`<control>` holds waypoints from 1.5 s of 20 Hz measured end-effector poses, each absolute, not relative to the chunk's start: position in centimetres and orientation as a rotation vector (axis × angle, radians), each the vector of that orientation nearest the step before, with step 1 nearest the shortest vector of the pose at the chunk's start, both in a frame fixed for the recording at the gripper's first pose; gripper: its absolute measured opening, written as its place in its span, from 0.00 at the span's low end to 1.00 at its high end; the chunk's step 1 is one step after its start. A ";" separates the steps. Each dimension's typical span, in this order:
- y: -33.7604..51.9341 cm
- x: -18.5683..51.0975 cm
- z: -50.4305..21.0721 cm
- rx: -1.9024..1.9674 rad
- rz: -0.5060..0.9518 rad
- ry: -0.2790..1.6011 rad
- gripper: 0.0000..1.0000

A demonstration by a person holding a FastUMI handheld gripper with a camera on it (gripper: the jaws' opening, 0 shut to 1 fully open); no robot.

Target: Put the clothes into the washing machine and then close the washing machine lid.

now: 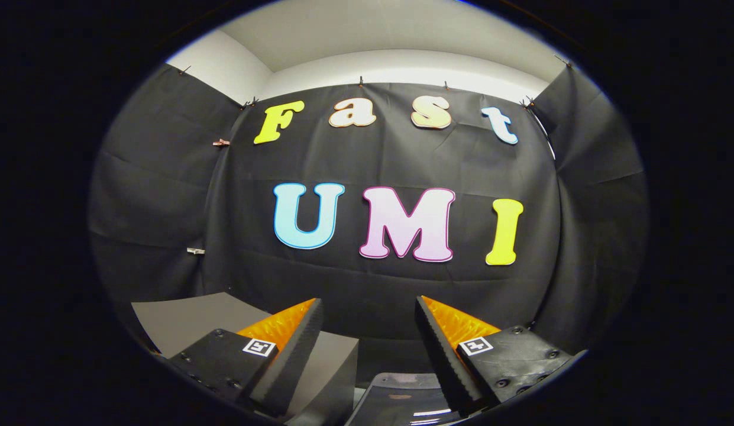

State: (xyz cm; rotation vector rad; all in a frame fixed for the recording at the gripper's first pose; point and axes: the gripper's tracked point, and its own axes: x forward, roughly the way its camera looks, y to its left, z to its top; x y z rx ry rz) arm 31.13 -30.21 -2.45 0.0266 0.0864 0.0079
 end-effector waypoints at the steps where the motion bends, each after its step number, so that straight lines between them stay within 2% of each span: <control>1: -30.5 31.1 -2.4 0.027 0.004 0.088 0.97; 30: -30.8 29.8 -1.4 0.014 0.014 0.059 0.96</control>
